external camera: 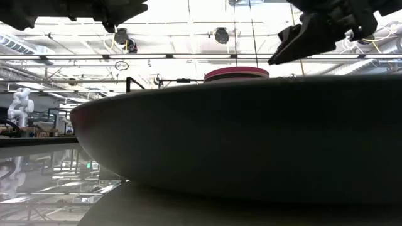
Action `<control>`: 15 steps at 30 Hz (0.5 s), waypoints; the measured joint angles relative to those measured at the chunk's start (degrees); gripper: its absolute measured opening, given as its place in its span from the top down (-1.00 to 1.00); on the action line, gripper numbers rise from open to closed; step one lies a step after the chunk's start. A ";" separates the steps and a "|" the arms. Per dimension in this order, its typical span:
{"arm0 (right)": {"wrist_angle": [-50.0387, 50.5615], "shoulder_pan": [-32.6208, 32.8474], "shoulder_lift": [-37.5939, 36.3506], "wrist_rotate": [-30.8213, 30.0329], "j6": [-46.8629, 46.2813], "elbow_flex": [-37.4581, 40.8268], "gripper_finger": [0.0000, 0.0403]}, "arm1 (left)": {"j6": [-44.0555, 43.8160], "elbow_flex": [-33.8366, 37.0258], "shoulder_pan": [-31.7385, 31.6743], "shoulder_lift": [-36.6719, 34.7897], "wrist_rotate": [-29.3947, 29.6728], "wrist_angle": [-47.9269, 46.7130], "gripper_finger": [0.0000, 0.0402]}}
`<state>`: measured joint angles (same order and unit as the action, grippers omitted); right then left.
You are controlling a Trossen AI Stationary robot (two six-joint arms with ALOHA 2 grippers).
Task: Place and stack plates onto a shelf
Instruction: Put the gray plate on the shelf
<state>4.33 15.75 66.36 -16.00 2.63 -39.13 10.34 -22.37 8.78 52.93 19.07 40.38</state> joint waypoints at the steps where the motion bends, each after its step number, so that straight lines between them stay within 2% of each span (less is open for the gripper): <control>1: 0.83 0.00 0.97 0.05 -0.02 -0.42 0.32 | 0.60 0.00 0.03 -0.44 0.00 -0.40 0.12; 8: 2.81 0.04 6.61 4.10 -0.16 -0.57 0.28 | 3.58 -0.02 0.35 -4.52 0.02 -2.00 0.12; 15: 3.14 0.04 10.85 4.19 0.86 -0.57 0.28 | 2.33 0.04 0.35 -5.05 0.68 -8.22 0.12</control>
<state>7.47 15.79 77.21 -11.81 3.49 -39.70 12.67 -22.33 9.13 47.88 19.75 32.16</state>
